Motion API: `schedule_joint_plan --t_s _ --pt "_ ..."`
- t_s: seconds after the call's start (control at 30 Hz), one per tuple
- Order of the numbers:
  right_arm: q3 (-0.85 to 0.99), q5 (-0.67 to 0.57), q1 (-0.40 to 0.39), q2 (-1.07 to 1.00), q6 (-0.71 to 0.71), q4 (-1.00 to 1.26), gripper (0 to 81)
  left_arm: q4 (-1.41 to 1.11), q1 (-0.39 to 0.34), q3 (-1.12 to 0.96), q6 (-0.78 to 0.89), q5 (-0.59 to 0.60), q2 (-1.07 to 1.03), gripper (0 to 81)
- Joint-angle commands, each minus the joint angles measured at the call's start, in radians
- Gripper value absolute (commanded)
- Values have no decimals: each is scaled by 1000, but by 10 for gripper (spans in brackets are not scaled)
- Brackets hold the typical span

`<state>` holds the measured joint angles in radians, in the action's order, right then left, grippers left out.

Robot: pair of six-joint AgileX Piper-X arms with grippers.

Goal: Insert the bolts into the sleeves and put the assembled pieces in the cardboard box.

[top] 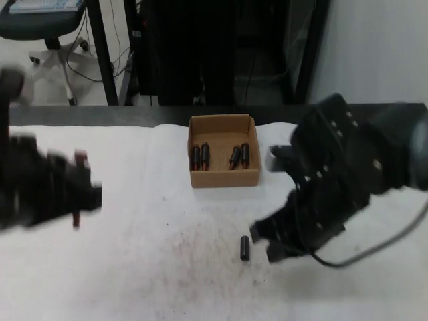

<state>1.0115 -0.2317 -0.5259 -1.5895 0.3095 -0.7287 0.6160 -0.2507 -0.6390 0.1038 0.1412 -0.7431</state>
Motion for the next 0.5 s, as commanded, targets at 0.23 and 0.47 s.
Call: schedule_joint_plan --t_s 0.23,0.47 --pt "298 -34 0 -180 36 -117 365 -107 3 135 91 115 153 4" --pt "448 -28 -2 -332 57 -296 346 -112 3 135 91 115 156 4"
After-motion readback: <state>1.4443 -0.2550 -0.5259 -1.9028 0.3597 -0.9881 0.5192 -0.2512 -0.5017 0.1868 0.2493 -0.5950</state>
